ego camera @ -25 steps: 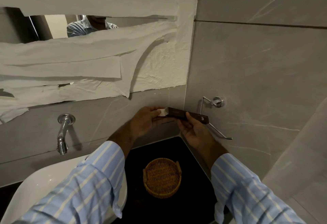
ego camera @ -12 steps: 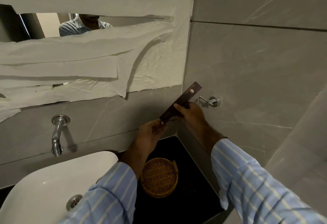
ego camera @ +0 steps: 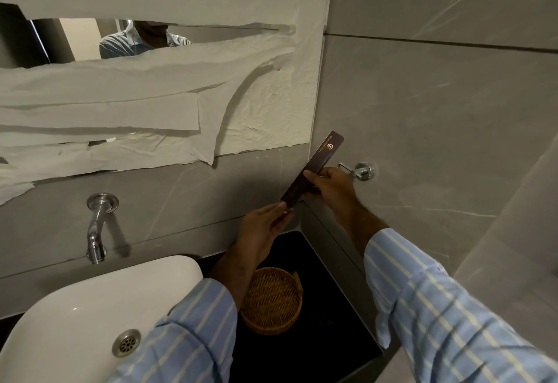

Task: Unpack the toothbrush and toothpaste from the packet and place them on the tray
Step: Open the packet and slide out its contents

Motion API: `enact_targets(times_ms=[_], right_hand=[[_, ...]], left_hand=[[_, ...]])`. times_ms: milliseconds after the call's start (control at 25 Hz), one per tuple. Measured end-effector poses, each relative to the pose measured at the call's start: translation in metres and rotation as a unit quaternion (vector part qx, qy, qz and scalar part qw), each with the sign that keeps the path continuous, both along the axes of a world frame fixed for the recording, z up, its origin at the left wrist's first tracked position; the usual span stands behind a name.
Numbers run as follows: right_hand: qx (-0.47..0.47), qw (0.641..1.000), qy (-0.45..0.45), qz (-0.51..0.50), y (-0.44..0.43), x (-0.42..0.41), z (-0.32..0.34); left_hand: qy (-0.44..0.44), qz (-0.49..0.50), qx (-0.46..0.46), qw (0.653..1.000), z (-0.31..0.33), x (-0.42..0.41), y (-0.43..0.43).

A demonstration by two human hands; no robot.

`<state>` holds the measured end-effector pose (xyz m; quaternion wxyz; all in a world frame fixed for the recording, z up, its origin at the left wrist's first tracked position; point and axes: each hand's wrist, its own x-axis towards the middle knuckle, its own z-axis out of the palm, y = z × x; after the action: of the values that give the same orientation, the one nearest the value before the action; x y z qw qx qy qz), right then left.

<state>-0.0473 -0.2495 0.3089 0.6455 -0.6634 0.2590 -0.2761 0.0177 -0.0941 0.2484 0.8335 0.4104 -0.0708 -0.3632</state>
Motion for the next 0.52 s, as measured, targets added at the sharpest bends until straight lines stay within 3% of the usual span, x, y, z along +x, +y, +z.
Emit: enact_targets(times_ms=[320, 520], right_hand=[[0.021, 1.0, -0.013, -0.012, -0.002, -0.011, 0.001], [0.035, 0.999, -0.007, -0.005, 0.0, -0.017, -0.001]], left_hand=[[0.019, -0.001, -0.012, 1.0, -0.008, -0.008, 0.008], [-0.129, 0.023, 0.061, 0.99, -0.001, -0.022, 0.015]])
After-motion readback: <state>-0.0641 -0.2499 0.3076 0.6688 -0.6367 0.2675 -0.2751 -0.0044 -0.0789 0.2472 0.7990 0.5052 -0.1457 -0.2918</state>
